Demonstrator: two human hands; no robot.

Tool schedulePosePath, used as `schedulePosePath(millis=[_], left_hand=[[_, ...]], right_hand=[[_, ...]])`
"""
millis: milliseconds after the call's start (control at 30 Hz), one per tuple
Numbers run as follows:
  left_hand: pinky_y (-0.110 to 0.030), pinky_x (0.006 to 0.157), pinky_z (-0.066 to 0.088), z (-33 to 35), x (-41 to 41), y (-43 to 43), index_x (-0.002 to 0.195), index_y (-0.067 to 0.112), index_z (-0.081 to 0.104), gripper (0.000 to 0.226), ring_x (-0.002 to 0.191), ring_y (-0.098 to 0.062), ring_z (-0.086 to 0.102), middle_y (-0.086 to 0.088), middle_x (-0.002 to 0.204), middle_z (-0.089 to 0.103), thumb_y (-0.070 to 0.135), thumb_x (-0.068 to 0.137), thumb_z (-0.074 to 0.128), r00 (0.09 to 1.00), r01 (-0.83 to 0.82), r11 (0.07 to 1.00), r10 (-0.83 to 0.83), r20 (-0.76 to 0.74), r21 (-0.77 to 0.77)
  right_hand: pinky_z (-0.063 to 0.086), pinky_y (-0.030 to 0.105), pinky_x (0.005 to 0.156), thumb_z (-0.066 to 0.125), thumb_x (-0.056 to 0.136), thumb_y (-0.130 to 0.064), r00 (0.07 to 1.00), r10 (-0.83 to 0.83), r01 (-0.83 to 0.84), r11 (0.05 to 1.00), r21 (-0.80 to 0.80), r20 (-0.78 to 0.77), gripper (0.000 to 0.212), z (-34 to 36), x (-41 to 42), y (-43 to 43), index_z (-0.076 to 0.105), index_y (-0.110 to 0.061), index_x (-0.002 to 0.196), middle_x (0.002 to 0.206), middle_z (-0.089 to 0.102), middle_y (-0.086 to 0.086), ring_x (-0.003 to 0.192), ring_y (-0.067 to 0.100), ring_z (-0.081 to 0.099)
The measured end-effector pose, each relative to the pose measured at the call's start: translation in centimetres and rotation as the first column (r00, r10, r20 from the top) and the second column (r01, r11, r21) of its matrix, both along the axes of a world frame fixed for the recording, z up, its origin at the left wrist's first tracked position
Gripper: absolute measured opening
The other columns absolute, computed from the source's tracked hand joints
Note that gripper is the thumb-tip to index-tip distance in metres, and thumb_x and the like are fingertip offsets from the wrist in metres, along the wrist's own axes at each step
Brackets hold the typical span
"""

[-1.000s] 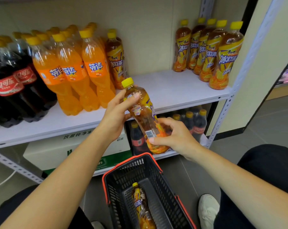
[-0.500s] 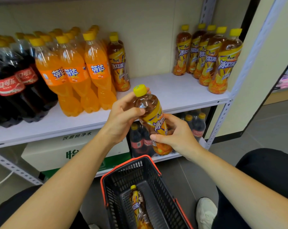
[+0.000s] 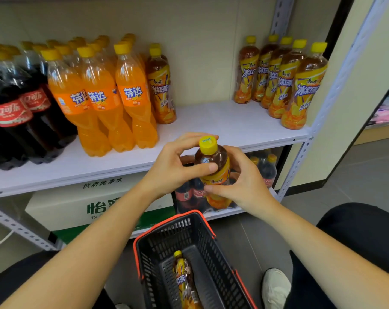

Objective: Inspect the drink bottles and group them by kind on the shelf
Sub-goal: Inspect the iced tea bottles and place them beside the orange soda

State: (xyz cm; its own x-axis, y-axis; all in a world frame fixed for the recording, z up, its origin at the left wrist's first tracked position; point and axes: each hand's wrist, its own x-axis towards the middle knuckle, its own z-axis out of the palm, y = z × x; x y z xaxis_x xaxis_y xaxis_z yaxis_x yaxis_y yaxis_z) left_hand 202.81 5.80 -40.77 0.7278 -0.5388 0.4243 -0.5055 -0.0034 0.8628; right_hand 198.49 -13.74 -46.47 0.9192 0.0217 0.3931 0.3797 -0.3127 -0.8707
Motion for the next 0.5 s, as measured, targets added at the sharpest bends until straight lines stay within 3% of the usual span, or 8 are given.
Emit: schedulePosePath(millis=[133,233,367,433,500], left_hand=[[-0.025,0.083,0.055,1.1,-0.4,0.3,0.114,0.021,0.073,0.031,0.104,-0.02,0.068,-0.005,0.112,0.071,0.014,0.085,0.082,0.984,-0.084,0.996,0.081,0.161,0.014],[-0.023,0.07,0.055,1.7,-0.8,0.8,0.103,0.015,0.076,0.024,0.088,-0.021,0.068,-0.004,0.101,0.071,0.015,0.081,0.085,0.95,-0.149,0.985,0.117,0.289,0.091],[-0.021,0.058,0.052,1.6,-1.4,0.4,0.084,0.012,0.072,0.014,0.073,-0.016,0.064,0.001,0.085,0.067,0.014,0.076,0.084,0.865,-0.3,0.947,0.218,0.452,0.117],[-0.017,0.057,0.047,1.3,-1.5,0.1,0.078,0.015,0.07,0.013,0.07,-0.012,0.062,0.006,0.079,0.067,0.016,0.075,0.083,0.878,-0.343,0.933,0.28,0.387,0.104],[-0.02,0.059,0.05,1.2,-1.3,-0.1,0.076,0.018,0.071,0.013,0.068,-0.008,0.063,0.009,0.075,0.068,0.017,0.077,0.084,0.938,-0.311,0.946,0.29,0.19,0.091]], right_hand=[[0.047,0.006,0.089,0.096,0.066,-0.02,0.998,-0.034,0.038,0.997,-0.062,0.056,0.086,-0.4,0.0,-0.2,0.048,-0.063,0.123,0.122,0.061,-0.034,0.116,-0.006,0.061],[0.049,0.012,0.093,0.096,0.067,-0.02,0.995,-0.049,0.059,0.992,-0.114,0.086,0.082,-0.7,-0.1,-0.4,0.051,-0.054,0.126,0.122,0.061,-0.028,0.117,-0.001,0.061],[0.052,0.028,0.101,0.096,0.067,-0.024,0.99,-0.085,0.106,0.976,-0.193,0.113,0.079,-0.8,-0.2,0.0,0.057,-0.028,0.135,0.127,0.063,-0.013,0.12,0.007,0.06],[0.052,0.032,0.103,0.096,0.067,-0.024,0.987,-0.09,0.117,0.969,-0.216,0.13,0.079,-0.7,-0.2,0.1,0.057,-0.026,0.136,0.128,0.063,-0.011,0.121,0.009,0.059],[0.052,0.031,0.103,0.096,0.067,-0.024,0.988,-0.086,0.114,0.968,-0.224,0.131,0.08,-0.7,-0.2,0.1,0.057,-0.027,0.136,0.128,0.063,-0.011,0.121,0.008,0.059]])
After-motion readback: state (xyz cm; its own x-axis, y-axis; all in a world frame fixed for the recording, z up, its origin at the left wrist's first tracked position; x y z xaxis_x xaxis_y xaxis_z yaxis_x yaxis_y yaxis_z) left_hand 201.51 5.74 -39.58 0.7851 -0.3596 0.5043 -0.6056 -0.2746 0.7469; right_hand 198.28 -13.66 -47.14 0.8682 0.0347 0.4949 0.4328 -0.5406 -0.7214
